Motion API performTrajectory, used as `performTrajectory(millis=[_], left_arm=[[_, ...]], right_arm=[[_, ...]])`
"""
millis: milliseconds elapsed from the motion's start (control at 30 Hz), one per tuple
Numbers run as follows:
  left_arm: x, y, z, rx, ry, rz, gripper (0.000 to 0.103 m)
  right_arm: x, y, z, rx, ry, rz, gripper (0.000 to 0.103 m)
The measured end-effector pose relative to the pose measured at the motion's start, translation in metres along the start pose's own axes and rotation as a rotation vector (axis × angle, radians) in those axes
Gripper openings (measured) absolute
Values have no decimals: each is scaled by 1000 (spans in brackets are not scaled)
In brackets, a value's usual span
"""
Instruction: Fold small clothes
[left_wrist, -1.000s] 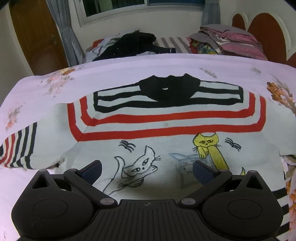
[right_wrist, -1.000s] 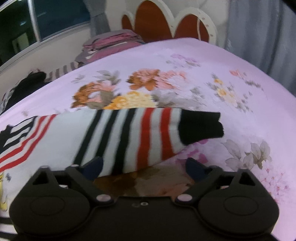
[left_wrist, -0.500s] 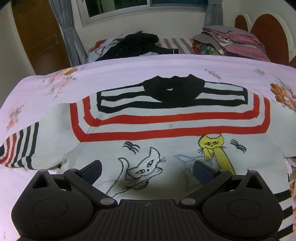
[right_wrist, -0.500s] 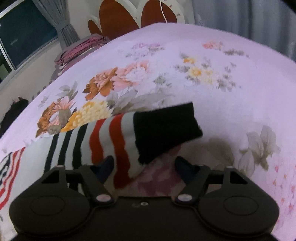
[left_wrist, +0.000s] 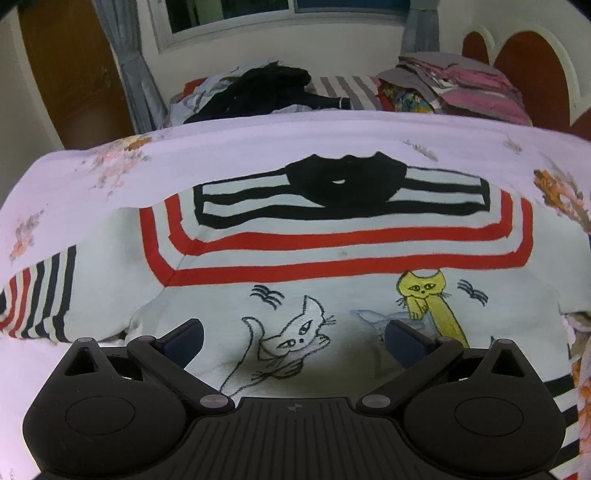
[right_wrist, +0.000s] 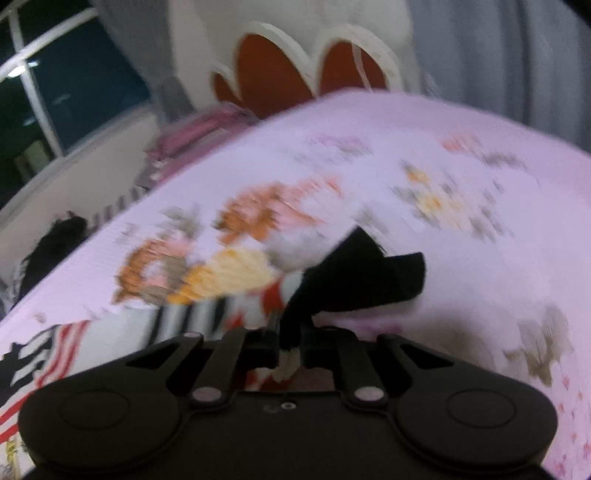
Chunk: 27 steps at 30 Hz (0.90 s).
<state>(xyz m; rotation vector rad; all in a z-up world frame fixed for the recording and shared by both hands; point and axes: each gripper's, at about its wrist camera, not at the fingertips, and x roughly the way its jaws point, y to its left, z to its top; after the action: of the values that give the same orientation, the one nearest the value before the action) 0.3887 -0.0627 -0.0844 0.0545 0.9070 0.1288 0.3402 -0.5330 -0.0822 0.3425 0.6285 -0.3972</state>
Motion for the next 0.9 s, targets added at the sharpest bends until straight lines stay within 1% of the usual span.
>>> performTrajectory(millis=[67,133,200,300,367,500,633,667,700,767,833,867,900], left_arm=[[-2,5,0,2,-11,-3,103],[-5,11,-1,11,-25,-6,103],[-7,17,-2,13,-37,-17,103],[-10,31,-3,9,-60,-30,103],[-10,42,-4,2,-69,-37,103],[-5,65,-4,-31,-57,-42,103],[2,82,-3,-60,-44,-55,103],[5,84,-3,-66,-36,-64,103],[9,85,-2,-74,-20,-77,103],[15,84,-1,-81,3,-111,103],[21,79,1,-78,19,-174,103],[24,74,2,-75,28,-208,103],[27,67,3,-71,36,-251,103]], right_arm=[[-8,24,5,-56,-29,41,9],[-14,54,8,-104,-42,109,9],[-18,86,7,-150,-43,175,9],[-22,140,-5,-216,-24,285,9],[-22,177,-19,-263,-1,349,9],[-12,236,-54,-322,80,429,9],[4,281,-96,-390,210,479,11],[9,290,-106,-404,251,484,16],[9,296,-113,-407,268,481,23],[5,301,-124,-410,284,475,26],[-3,298,-121,-393,276,472,38],[-8,295,-117,-386,259,466,49],[-21,287,-117,-384,235,461,53]])
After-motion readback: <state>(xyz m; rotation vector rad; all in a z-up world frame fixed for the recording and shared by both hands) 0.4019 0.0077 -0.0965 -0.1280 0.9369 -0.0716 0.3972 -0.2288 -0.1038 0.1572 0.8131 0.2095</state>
